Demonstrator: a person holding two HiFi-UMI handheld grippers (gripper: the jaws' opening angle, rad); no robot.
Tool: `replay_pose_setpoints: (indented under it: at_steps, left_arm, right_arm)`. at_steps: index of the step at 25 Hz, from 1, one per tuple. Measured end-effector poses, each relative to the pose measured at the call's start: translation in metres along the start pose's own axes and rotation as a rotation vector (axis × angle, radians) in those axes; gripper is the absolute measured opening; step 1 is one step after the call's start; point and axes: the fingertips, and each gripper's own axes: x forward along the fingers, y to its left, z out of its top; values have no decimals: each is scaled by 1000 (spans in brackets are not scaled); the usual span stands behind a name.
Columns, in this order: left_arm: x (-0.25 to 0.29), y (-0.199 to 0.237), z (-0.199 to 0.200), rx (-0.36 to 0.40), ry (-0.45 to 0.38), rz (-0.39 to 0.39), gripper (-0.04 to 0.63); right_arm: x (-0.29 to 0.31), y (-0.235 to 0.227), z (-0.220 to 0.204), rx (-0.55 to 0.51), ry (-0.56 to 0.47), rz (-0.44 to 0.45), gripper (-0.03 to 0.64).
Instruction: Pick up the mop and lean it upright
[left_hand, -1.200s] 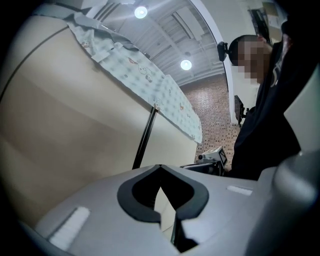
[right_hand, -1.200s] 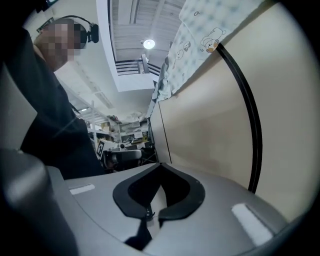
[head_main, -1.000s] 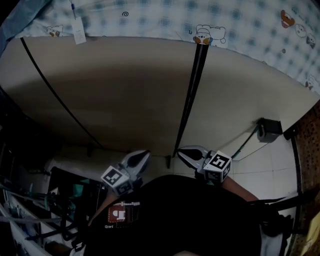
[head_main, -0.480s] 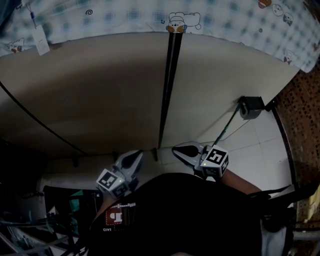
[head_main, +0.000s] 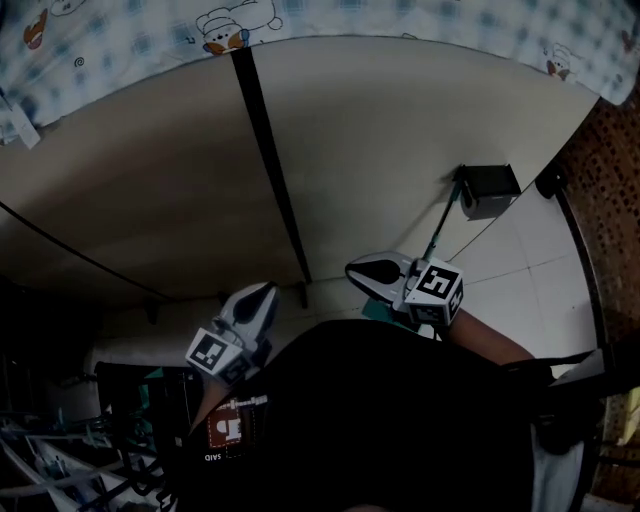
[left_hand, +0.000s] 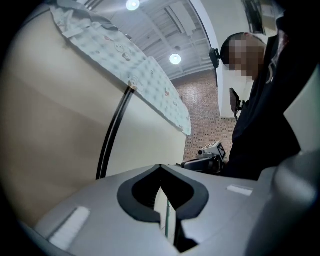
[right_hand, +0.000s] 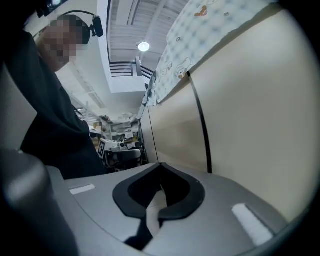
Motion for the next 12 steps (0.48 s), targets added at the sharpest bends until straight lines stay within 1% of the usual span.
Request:
replay_pose_setpoints:
  at_steps: [2, 5, 6, 8, 10, 12]
  left_arm:
    - [29, -19, -7, -15, 4, 33, -3]
    - [75, -41, -17, -76, -19, 64, -3]
    - [91, -48, -19, -80, -22, 64, -3]
    - [120, -64, -25, -63, -1, 51, -3]
    - [141, -74, -33, -55, 32, 27, -3]
    - [157, -77, -39, -69, 50, 0, -3]
  right_arm:
    - [-36, -23, -6, 6, 1, 9, 14]
    - [-90, -68, -17, 12, 3, -9, 14]
    - [-105, -85, -23, 30, 3, -29, 15]
    - [-128, -115, -37, 71, 10, -69, 15]
    - [-145, -135, -55, 88, 29, -96, 15]
    - [-154, -149, -64, 94, 37, -125, 15]
